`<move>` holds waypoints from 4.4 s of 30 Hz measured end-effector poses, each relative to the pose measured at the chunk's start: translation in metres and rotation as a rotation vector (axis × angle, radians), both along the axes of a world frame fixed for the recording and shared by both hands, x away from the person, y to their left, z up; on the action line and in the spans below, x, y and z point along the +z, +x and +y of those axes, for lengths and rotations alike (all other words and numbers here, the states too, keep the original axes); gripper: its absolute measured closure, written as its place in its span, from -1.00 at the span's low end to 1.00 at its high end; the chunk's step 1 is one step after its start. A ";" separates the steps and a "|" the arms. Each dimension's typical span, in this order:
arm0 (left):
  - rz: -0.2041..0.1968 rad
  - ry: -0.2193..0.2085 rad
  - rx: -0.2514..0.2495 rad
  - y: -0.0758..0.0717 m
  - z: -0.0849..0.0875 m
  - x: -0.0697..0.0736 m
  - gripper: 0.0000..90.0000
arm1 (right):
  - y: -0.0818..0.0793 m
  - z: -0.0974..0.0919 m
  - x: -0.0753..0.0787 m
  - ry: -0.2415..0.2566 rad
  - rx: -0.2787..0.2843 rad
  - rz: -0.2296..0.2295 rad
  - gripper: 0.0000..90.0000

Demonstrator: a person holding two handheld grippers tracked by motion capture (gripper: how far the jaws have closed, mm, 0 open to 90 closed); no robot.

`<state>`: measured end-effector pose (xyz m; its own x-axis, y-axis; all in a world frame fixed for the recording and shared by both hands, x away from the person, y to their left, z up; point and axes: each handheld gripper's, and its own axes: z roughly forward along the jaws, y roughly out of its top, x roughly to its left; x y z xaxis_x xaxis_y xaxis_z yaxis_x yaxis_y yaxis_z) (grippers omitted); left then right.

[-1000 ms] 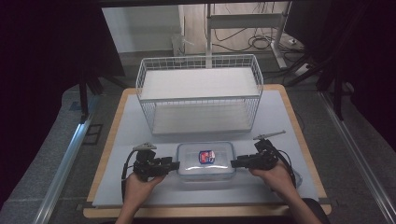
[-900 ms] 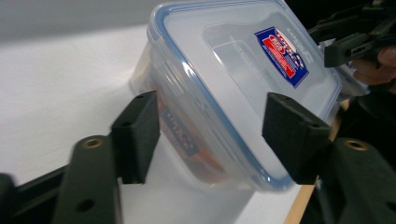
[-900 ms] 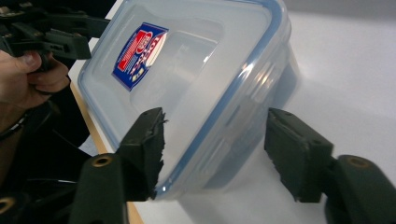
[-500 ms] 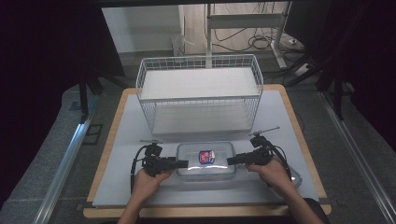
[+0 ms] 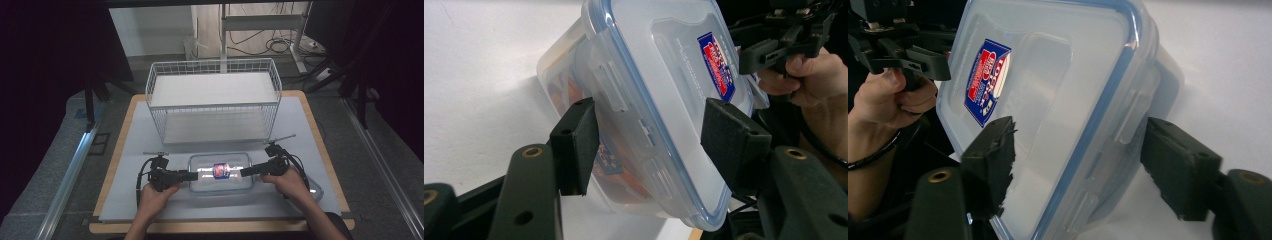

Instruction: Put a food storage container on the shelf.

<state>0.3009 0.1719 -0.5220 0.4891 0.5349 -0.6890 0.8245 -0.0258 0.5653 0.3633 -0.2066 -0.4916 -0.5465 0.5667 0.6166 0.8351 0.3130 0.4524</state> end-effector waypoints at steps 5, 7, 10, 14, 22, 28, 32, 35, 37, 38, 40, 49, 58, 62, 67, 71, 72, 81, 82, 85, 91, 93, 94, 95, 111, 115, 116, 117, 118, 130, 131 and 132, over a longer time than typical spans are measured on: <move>-0.056 0.001 -0.001 -0.011 0.002 0.004 0.04 | -0.012 -0.013 0.002 0.072 -0.009 -0.064 0.02; -0.080 0.011 -0.001 -0.016 0.001 0.006 0.07 | -0.016 -0.016 0.001 0.100 -0.023 -0.068 0.07; -0.101 0.007 0.005 -0.022 0.000 0.008 0.12 | -0.024 -0.021 0.002 0.131 -0.025 -0.083 0.14; -0.113 0.013 0.015 -0.023 -0.002 0.010 0.12 | -0.033 -0.027 -0.001 0.169 -0.037 -0.084 0.21; -0.147 0.031 0.039 -0.024 -0.005 0.016 0.15 | -0.039 -0.027 0.005 0.152 -0.046 -0.134 0.23; -0.162 0.013 0.050 -0.021 -0.005 0.023 0.16 | -0.039 -0.026 0.017 0.150 -0.063 -0.204 0.22; -0.193 0.020 0.057 -0.020 -0.005 0.036 0.16 | -0.036 -0.027 0.027 0.165 -0.063 -0.236 0.22; -0.218 0.030 0.061 -0.019 -0.004 0.047 0.16 | -0.035 -0.025 0.038 0.168 -0.058 -0.265 0.22; -0.240 0.039 0.061 -0.018 -0.003 0.055 0.16 | -0.033 -0.023 0.044 0.170 -0.055 -0.280 0.21; -0.248 0.046 0.060 -0.017 -0.002 0.059 0.16 | -0.032 -0.022 0.048 0.169 -0.055 -0.289 0.21; -0.262 0.054 0.063 -0.015 -0.001 0.067 0.16 | -0.029 -0.020 0.054 0.160 -0.050 -0.315 0.20; -0.319 0.076 0.070 -0.001 0.004 0.111 0.16 | -0.017 -0.012 0.092 0.154 -0.042 -0.395 0.18; -0.348 0.078 0.083 0.022 0.009 0.146 0.15 | 0.006 -0.006 0.125 0.179 -0.051 -0.434 0.18; -0.361 0.070 0.091 0.034 0.011 0.161 0.15 | 0.018 -0.004 0.142 0.189 -0.063 -0.457 0.18; -0.373 0.071 0.102 0.049 0.016 0.179 0.15 | 0.036 0.001 0.163 0.200 -0.073 -0.473 0.18; -0.373 0.070 0.119 0.064 0.020 0.195 0.15 | 0.050 0.006 0.176 0.211 -0.083 -0.475 0.17; -0.377 0.072 0.120 0.068 0.021 0.199 0.15 | 0.055 0.008 0.180 0.217 -0.088 -0.476 0.17; -0.364 0.087 0.149 0.102 0.022 0.216 0.14 | 0.089 0.014 0.193 0.237 -0.135 -0.460 0.15; -0.364 0.090 0.151 0.105 0.022 0.216 0.14 | 0.093 0.014 0.193 0.233 -0.142 -0.457 0.14; -0.348 0.083 0.157 0.117 0.021 0.215 0.14 | 0.104 0.014 0.193 0.228 -0.161 -0.448 0.12; -0.317 0.043 0.169 0.138 0.023 0.212 0.14 | 0.120 0.015 0.193 0.223 -0.188 -0.431 0.13; -0.308 0.037 0.173 0.142 0.025 0.211 0.14 | 0.124 0.017 0.194 0.222 -0.195 -0.425 0.13; -0.302 0.036 0.176 0.144 0.025 0.211 0.14 | 0.126 0.017 0.194 0.221 -0.197 -0.430 0.13; -0.298 0.031 0.179 0.146 0.025 0.211 0.14 | 0.128 0.018 0.195 0.219 -0.200 -0.419 0.13; -0.327 0.053 0.255 0.151 0.023 0.208 0.09 | 0.140 0.022 0.190 0.233 -0.236 -0.419 0.10; -0.319 0.047 0.265 0.155 0.024 0.205 0.08 | 0.143 0.026 0.188 0.224 -0.256 -0.424 0.06; -0.316 0.049 0.268 0.155 0.024 0.204 0.08 | 0.144 0.026 0.188 0.223 -0.262 -0.425 0.06; -0.318 0.045 0.262 0.156 0.023 0.203 0.11 | 0.145 0.027 0.187 0.226 -0.269 -0.421 0.06; -0.306 0.051 0.264 0.157 0.022 0.203 0.09 | 0.146 0.027 0.187 0.226 -0.275 -0.422 0.05; -0.300 -0.010 0.274 0.157 0.026 0.189 -0.03 | 0.154 0.030 0.179 0.147 -0.316 -0.493 0.11; -0.308 -0.019 0.274 0.156 0.027 0.189 -0.04 | 0.153 0.031 0.180 0.139 -0.316 -0.500 0.11; -0.319 -0.024 0.272 0.154 0.028 0.190 -0.04 | 0.152 0.031 0.181 0.129 -0.314 -0.519 0.11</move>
<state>0.4547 0.1995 -0.3321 0.5233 0.6600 -0.5391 0.5826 0.1847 0.7915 0.5149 -0.1753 -0.3101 -0.6128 0.6875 0.3895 0.5397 0.0041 0.8419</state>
